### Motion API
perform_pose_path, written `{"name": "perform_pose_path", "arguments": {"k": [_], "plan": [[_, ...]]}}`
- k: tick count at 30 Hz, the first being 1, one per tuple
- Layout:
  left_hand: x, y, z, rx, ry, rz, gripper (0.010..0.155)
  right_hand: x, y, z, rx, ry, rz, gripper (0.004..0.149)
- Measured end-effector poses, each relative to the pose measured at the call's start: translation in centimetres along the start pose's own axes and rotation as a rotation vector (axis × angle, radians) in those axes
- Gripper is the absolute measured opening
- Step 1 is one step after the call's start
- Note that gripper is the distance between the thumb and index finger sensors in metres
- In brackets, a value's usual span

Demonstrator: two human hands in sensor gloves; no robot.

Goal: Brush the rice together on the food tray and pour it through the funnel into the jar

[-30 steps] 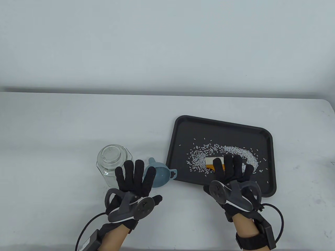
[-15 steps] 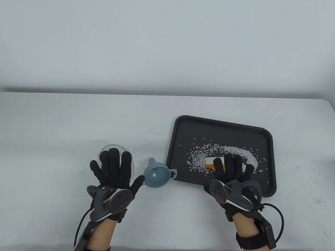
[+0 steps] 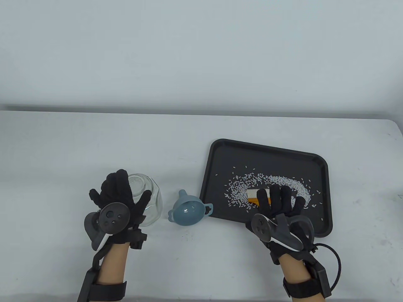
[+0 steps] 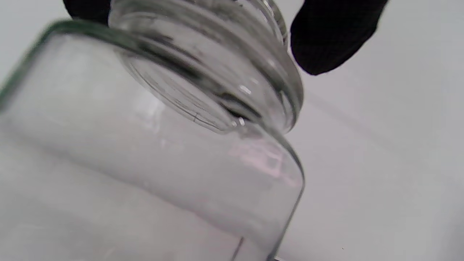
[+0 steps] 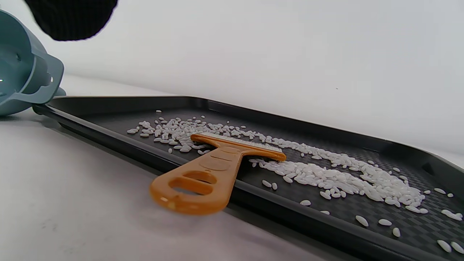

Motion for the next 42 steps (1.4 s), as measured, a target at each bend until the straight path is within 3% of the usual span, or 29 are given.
{"name": "perform_pose_path", "arguments": {"k": [30,36,42], "plan": [[-0.1,0.6,0.2,-0.092,-0.002,0.032,0.088,-0.1,0.3,-0.1,-0.013,-0.013,-0.003,0.094],[0.2,0.1,-2.1,-0.188,-0.085,0.046,0.09,-0.1,0.2,0.0,-0.004,-0.006,-0.001,0.094],[3.1,-0.8,-5.6,-0.306,-0.223,-0.022,0.094,0.0,0.1,0.0,0.006,-0.001,0.0,0.094]]}}
Point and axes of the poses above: the tracker on the back of each hand, its own x axis roughly to the little-finger side, its own y axis roughly from the wrist to the fingertips, z = x × y, the point moved 4 cm from there along y, roughly from the wrist to the fingertips, and after that the axes turned 4 degrees about -z, right-handed, at the moved point
